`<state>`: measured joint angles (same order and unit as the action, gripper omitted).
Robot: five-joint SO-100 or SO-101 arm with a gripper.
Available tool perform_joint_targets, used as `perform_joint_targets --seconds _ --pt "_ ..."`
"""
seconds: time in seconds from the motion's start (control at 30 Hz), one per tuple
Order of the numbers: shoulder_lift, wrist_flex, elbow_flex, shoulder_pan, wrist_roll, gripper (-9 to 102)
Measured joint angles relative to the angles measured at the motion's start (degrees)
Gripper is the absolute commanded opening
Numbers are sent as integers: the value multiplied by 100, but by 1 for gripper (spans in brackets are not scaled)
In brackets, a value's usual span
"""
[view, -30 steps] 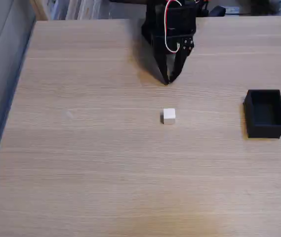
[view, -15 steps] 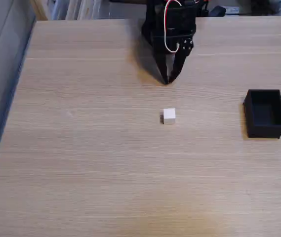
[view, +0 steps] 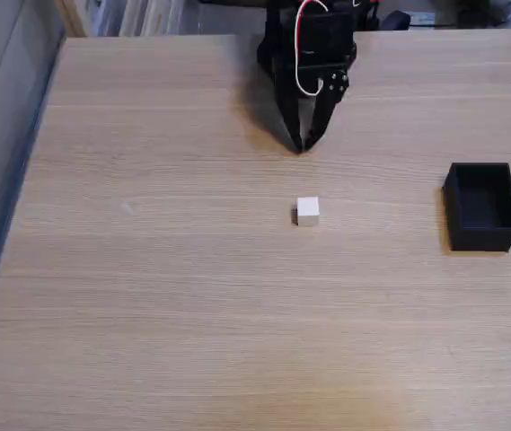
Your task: Pick a white block and place it in the black box.
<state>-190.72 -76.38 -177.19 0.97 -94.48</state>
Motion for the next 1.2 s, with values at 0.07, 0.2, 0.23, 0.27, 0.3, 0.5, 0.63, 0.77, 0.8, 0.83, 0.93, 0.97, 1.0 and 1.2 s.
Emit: perform_joint_targets --seconds 0.07,0.2,0.23,0.27,0.3,0.5,0.63,0.77,0.8,0.83,0.93,0.97,1.0,1.2 --pt "0 0 0 97 0 0" --pt "0 0 0 149 0 0" --pt "0 0 0 149 0 0" --pt "0 0 0 149 0 0" --pt "0 0 0 149 0 0" --pt "0 0 0 149 0 0" --pt "0 0 0 149 26 0" --pt "0 0 0 149 26 0" --pt "0 0 0 149 26 0" --pt "0 0 0 149 -9 0" --pt "0 0 0 237 -88 0" --pt "0 0 0 281 -97 0" --pt "0 0 0 299 -123 0" --pt "229 -18 70 378 -193 0"
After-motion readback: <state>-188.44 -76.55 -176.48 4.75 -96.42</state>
